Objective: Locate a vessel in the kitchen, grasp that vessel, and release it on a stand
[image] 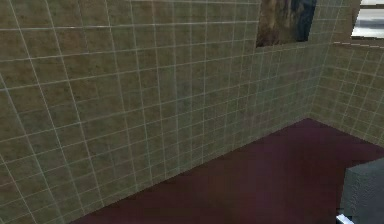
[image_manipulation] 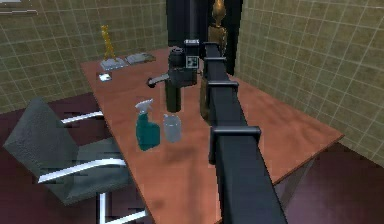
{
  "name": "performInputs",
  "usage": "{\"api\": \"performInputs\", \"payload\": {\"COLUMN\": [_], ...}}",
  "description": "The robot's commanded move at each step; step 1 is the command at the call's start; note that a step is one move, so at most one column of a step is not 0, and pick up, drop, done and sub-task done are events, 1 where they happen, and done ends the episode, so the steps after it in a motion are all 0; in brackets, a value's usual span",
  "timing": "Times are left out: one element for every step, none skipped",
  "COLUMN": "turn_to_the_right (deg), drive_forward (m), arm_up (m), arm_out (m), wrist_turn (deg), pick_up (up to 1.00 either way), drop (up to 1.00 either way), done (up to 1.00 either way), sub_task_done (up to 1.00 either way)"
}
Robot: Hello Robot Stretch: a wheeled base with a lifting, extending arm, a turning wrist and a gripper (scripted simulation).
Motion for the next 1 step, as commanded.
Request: {"api": "performInputs", "payload": {"turn_to_the_right": [0.0], "drive_forward": [0.0], "arm_up": [-0.3], "arm_out": [0.0], "wrist_turn": [0.0], "pick_up": [0.0], "drop": [0.0], "done": [0.0], "sub_task_done": [0.0]}}
